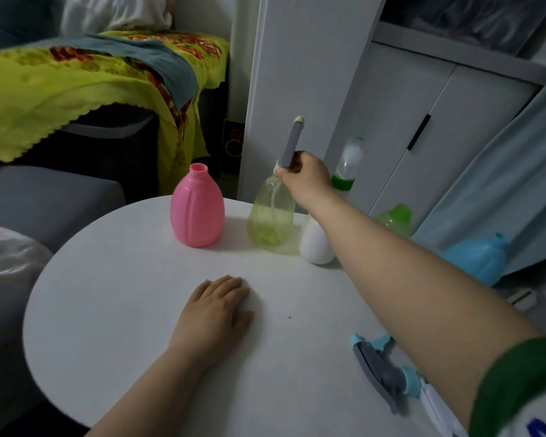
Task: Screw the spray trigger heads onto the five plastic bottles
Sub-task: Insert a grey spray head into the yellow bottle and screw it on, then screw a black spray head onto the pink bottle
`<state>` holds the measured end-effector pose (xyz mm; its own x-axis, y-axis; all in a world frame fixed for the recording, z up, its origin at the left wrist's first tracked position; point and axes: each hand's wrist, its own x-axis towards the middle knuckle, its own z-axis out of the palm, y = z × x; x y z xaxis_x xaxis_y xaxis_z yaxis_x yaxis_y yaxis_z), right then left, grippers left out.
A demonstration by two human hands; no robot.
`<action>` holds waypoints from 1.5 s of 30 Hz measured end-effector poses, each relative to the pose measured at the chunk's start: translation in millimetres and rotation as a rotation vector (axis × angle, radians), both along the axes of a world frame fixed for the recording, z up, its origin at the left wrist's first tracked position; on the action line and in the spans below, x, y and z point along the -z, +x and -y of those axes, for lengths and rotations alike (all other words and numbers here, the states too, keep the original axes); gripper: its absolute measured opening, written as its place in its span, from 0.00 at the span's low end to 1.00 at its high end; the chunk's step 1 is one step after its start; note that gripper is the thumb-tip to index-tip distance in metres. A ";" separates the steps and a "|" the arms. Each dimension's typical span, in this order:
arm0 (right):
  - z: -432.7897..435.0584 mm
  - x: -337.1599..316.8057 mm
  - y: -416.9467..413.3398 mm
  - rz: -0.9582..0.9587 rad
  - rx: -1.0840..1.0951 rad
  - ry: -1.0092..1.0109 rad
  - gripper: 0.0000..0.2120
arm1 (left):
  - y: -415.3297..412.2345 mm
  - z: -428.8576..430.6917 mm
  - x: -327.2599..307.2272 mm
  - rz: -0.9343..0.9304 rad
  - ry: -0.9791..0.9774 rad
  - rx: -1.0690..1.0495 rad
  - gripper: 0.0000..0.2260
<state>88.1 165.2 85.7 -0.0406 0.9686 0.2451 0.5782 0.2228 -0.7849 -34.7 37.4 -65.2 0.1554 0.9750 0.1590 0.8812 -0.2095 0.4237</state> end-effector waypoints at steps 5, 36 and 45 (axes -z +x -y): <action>-9.5 1.6 -0.4 0.009 -0.010 -0.060 0.13 | -0.7 -0.8 1.5 0.024 -0.002 0.007 0.22; 92.0 -30.2 105.6 0.392 -0.020 0.065 0.04 | 0.1 4.7 -7.5 0.000 -0.042 0.010 0.20; 113.7 14.4 206.2 0.655 -0.027 -0.496 0.06 | 45.3 18.7 -12.2 0.043 -0.049 0.099 0.19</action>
